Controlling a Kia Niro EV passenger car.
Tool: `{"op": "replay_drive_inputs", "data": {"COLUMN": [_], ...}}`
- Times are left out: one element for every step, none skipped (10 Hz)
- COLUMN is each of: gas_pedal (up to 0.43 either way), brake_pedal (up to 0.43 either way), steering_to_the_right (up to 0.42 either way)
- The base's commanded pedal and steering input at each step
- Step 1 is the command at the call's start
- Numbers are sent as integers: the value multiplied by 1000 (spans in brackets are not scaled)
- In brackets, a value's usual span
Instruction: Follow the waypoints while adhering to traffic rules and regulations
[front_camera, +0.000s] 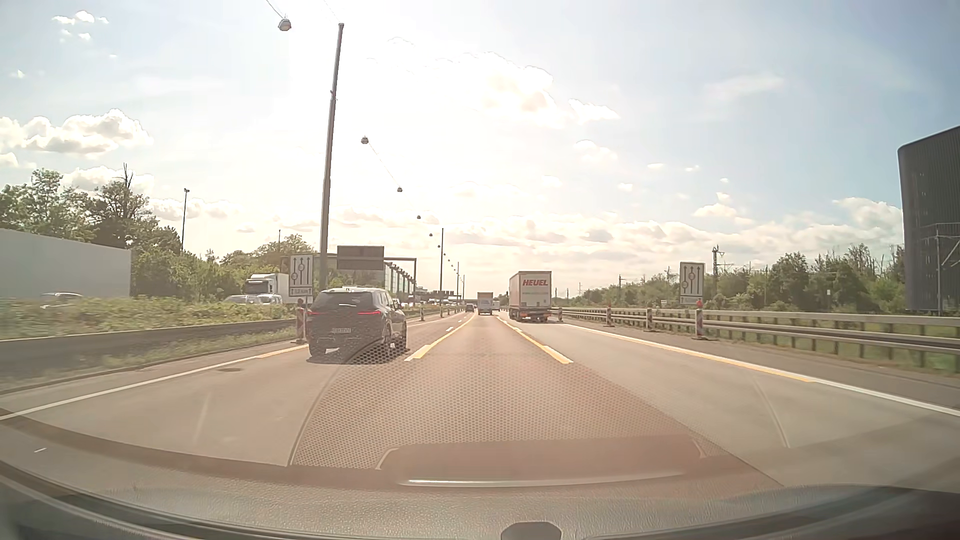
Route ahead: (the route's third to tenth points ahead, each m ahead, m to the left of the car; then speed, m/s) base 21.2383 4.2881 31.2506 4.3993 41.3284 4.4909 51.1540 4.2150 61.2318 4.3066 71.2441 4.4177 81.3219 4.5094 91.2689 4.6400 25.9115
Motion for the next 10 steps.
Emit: {"op": "replay_drive_inputs", "data": {"gas_pedal": [39,39,39,39,39,39,39,39,39,39], "brake_pedal": [0,0,0,0,0,0,0,0,0,0], "steering_to_the_right": [1,1,0,0,1,1,0,1,1,3]}}
